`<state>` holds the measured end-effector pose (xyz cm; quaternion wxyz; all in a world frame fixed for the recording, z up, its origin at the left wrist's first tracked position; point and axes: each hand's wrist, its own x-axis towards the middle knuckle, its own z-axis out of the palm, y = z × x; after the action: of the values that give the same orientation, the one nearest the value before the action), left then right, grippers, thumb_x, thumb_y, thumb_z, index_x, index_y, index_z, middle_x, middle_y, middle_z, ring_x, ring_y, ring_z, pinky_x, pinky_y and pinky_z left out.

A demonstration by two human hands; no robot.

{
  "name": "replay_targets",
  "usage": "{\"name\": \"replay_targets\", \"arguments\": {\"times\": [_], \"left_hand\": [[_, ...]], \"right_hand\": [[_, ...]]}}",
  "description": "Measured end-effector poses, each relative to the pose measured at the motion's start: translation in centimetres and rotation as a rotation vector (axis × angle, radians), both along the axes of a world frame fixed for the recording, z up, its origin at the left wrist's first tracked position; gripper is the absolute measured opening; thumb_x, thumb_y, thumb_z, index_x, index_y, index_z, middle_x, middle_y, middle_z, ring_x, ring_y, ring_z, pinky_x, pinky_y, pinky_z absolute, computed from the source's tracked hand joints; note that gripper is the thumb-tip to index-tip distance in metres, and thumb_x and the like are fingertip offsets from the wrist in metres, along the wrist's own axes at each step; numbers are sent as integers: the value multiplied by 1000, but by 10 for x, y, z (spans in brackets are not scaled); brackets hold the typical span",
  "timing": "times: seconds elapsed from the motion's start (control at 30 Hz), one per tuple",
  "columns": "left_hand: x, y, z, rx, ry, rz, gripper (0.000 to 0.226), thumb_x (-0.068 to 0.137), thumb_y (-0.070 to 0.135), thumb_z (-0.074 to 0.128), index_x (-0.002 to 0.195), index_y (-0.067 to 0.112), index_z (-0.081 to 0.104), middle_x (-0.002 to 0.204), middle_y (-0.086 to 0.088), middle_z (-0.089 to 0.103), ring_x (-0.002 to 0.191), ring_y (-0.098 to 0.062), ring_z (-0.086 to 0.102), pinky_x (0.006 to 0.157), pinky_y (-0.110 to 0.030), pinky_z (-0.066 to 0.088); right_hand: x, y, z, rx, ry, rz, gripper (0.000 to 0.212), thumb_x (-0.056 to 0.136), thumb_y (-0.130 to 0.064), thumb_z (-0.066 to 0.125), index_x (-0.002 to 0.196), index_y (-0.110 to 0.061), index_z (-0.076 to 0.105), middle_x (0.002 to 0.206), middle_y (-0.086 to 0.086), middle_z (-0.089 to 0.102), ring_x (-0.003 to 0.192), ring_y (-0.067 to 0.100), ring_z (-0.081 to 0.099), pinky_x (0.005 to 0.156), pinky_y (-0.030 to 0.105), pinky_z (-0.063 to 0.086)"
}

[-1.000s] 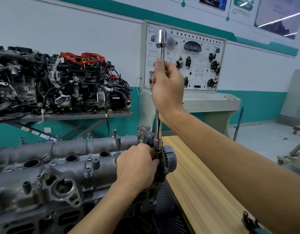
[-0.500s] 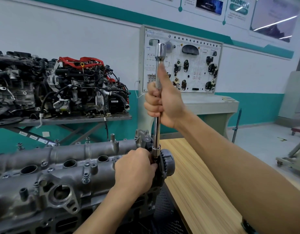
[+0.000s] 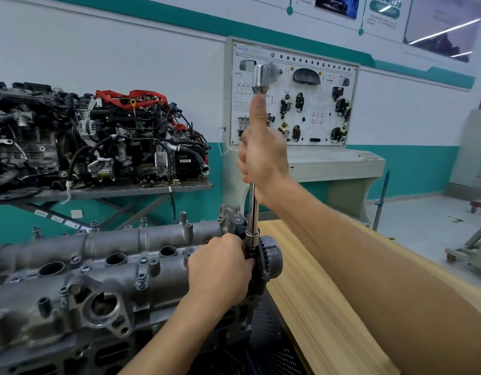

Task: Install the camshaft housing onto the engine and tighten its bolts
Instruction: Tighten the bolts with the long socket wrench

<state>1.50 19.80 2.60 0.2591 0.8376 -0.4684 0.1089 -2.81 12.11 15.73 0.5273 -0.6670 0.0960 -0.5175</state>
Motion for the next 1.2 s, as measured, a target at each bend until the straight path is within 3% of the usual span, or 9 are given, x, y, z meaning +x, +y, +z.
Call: {"name": "replay_targets", "arguments": {"times": [0.13, 0.43, 0.67, 0.8, 0.93, 1.07, 1.13, 1.2], "left_hand": [[1, -1, 0, -4, -9, -6, 24, 91, 46, 61, 104, 27, 66, 96, 6, 69, 91, -21, 65, 68, -33, 45], [2, -1, 1, -33, 33, 3, 23, 87, 48, 63, 97, 28, 70, 87, 7, 69, 84, -20, 66, 68, -34, 50], [1, 0, -1, -77, 8, 3, 24, 89, 48, 62, 98, 28, 70, 91, 7, 71, 87, -18, 66, 65, -31, 42], [2, 0, -2, -94, 21, 9, 25, 89, 49, 62, 101, 28, 71, 93, 7, 71, 88, -18, 67, 69, -33, 50], [2, -1, 4, -164, 130, -28, 23, 89, 50, 63, 98, 31, 73, 91, 10, 72, 88, -17, 66, 68, -33, 46], [4, 8, 7, -65, 113, -115, 20, 89, 47, 66, 97, 31, 73, 93, 10, 72, 89, -15, 66, 75, -36, 54], [7, 15, 11, -84, 181, -184, 17, 89, 43, 68, 94, 28, 75, 89, 11, 73, 85, -11, 67, 77, -37, 57], [15, 25, 22, -143, 223, -217, 15, 88, 38, 71, 86, 24, 77, 77, 10, 73, 73, -5, 66, 70, -31, 58]], "right_hand": [[-12, -12, 5, 75, 81, 245, 62, 92, -75, 34, 56, -25, 23, 46, -7, 23, 39, 13, 17, 40, 21, 17], [-3, 3, 6, 46, 57, -45, 62, 91, -74, 39, 57, -26, 20, 55, 2, 22, 47, 16, 20, 43, 28, 19], [2, 8, 6, 14, 31, -132, 66, 93, -72, 38, 50, -24, 22, 46, -2, 25, 42, 15, 25, 46, 30, 24], [1, 6, 7, 39, 81, -20, 64, 93, -72, 39, 54, -25, 20, 53, 1, 22, 43, 15, 20, 42, 26, 19], [-3, 1, 23, 87, 91, 16, 63, 94, -72, 39, 54, -26, 23, 49, -4, 25, 38, 12, 20, 37, 22, 18], [-3, -2, 17, 126, 133, 40, 61, 94, -72, 38, 57, -27, 21, 51, -4, 22, 40, 12, 18, 39, 24, 15], [-3, -2, 18, 133, 110, 65, 60, 95, -71, 38, 58, -27, 22, 52, -4, 22, 41, 12, 18, 40, 24, 15], [0, 0, 31, 140, 56, 108, 58, 95, -70, 39, 59, -27, 26, 50, -6, 24, 41, 12, 19, 39, 23, 16]]}}
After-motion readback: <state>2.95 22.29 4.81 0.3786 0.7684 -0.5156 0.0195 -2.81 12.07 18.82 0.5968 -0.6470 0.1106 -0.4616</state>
